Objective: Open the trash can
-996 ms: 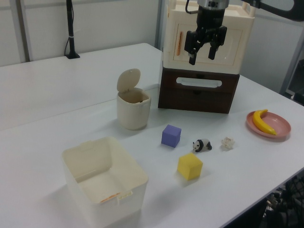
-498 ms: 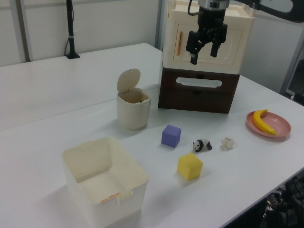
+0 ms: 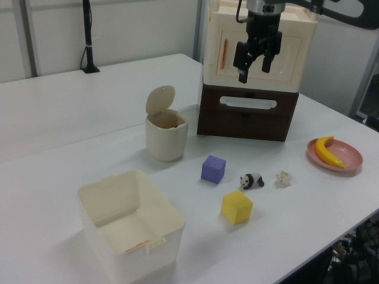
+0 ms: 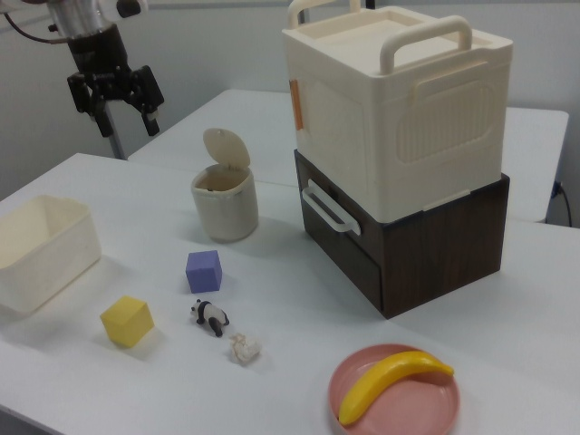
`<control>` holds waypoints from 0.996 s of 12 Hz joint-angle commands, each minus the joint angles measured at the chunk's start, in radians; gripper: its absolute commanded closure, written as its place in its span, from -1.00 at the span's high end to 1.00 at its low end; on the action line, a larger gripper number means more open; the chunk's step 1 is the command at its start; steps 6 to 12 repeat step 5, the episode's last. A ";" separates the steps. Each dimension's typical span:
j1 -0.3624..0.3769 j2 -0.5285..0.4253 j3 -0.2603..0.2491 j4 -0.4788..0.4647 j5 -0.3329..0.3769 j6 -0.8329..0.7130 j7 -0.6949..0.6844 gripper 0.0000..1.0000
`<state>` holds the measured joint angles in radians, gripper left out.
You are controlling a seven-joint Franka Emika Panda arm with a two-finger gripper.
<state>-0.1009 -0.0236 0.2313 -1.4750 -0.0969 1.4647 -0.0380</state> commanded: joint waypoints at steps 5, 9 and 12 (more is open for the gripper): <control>0.013 -0.009 -0.063 -0.034 0.003 0.048 -0.006 1.00; 0.013 -0.009 -0.063 -0.034 0.003 0.048 -0.006 1.00; 0.013 -0.009 -0.063 -0.034 0.003 0.048 -0.006 1.00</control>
